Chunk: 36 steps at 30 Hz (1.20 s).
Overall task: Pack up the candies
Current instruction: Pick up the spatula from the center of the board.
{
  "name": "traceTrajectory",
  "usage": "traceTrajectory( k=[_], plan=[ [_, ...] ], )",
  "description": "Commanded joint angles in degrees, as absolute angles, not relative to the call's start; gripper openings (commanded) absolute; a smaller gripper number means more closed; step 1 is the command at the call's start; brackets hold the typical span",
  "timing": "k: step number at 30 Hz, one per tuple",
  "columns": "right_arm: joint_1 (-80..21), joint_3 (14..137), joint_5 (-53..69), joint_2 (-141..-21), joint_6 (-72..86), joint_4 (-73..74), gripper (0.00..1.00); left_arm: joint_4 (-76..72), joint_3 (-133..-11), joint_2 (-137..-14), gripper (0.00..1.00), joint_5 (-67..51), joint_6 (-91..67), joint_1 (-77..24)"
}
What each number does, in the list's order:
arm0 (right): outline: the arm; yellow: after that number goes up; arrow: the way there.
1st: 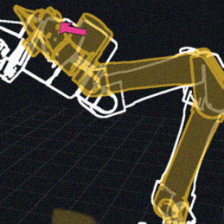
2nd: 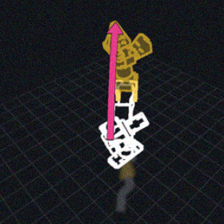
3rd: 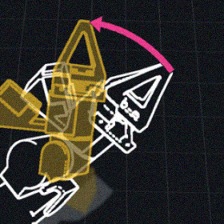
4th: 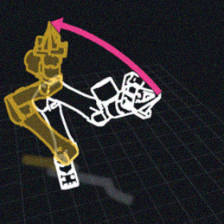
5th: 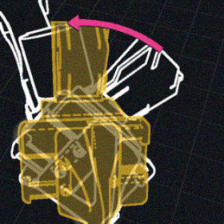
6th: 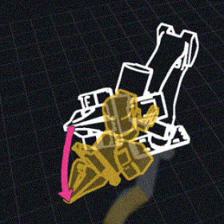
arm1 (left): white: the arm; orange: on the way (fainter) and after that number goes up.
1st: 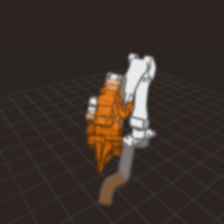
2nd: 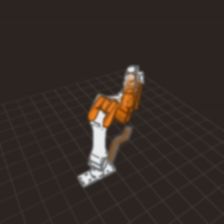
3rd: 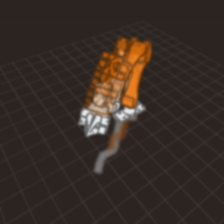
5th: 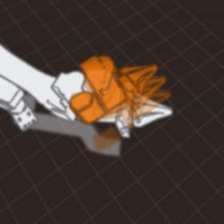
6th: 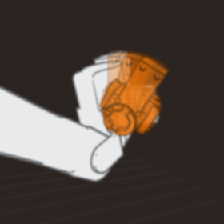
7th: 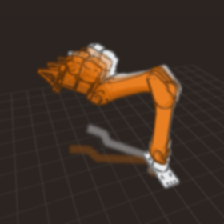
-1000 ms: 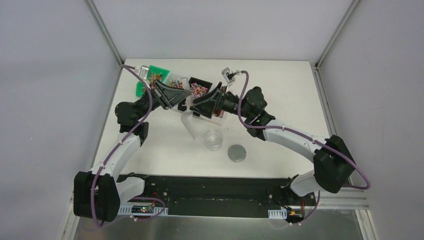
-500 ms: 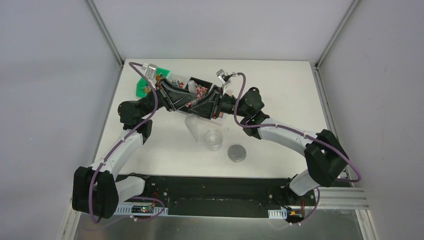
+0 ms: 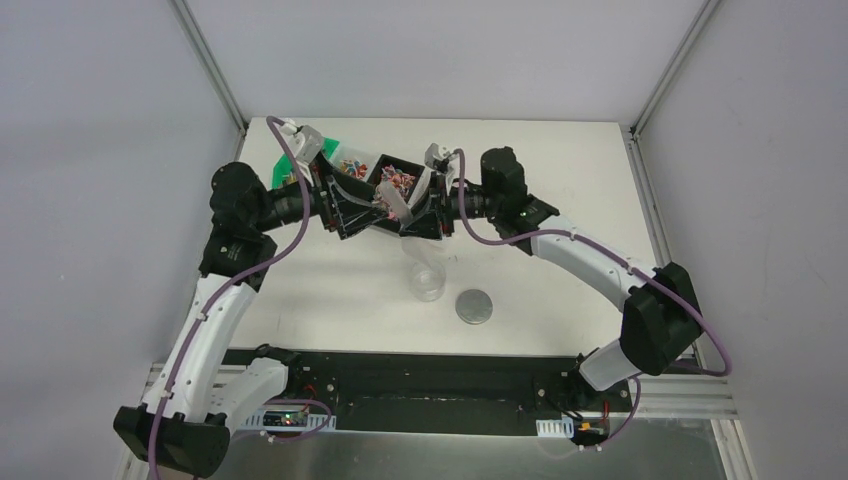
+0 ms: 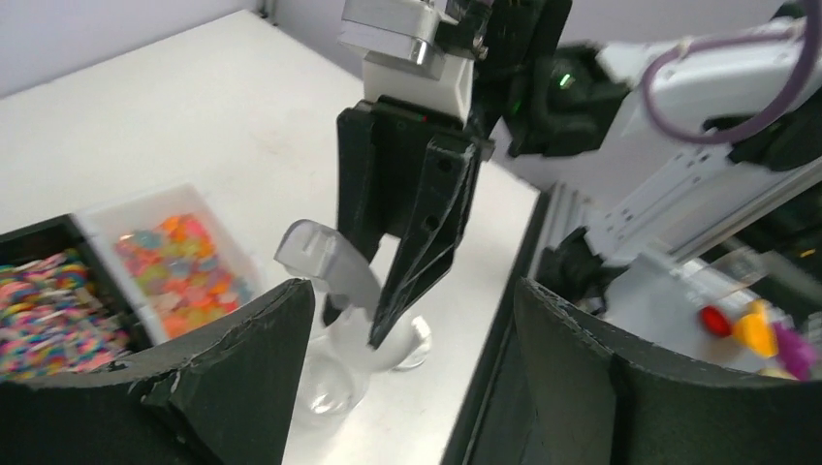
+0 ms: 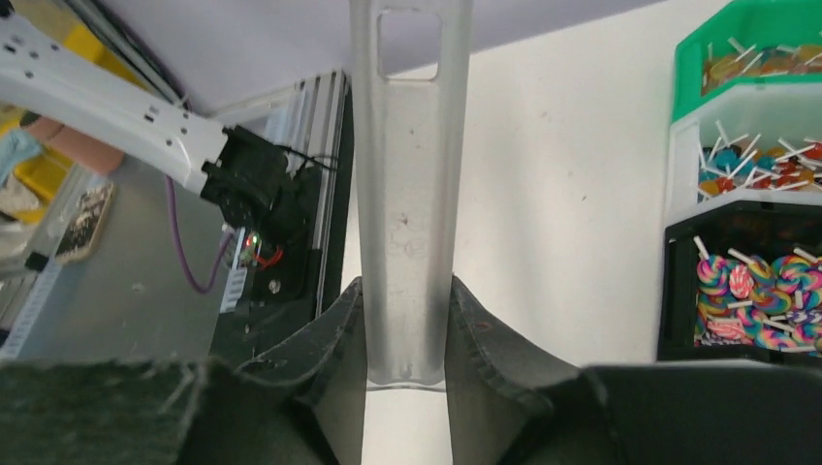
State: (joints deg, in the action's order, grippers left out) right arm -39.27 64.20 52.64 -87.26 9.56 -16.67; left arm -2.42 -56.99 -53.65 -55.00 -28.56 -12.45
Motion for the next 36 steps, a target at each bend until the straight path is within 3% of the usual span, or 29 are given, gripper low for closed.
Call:
traceTrajectory(
  k=[1,5,8,24,32,36],
  plan=[
    [-39.54,75.38,57.13,-84.58,-19.99,19.68,0.0,22.01,-65.05,-52.18,0.76,-50.92,-5.27,-12.92],
    [-39.6,82.51,55.78,-86.81,-30.98,37.65,0.0,25.69,-69.18,-53.83,0.75,-53.29,0.81,-13.05],
    [-39.55,83.92,53.85,-86.57,-34.58,42.94,0.0,28.87,-71.14,-55.7,0.73,-53.06,6.19,-14.15],
    [-40.15,86.17,51.05,-84.57,-34.77,47.78,0.0,36.04,-76.2,-67.01,0.69,-49.17,20.51,-28.68],
    [-40.6,85.73,50.61,-84.34,-34.76,47.21,0.0,36.43,-74.79,-68.29,0.55,-50.44,22.57,-28.92],
    [-40.61,84.98,49.7,-83.71,-34.98,46.71,0.02,36.65,-73.99,-67.76,0.27,-51.24,22.91,-28.92]
  ],
)
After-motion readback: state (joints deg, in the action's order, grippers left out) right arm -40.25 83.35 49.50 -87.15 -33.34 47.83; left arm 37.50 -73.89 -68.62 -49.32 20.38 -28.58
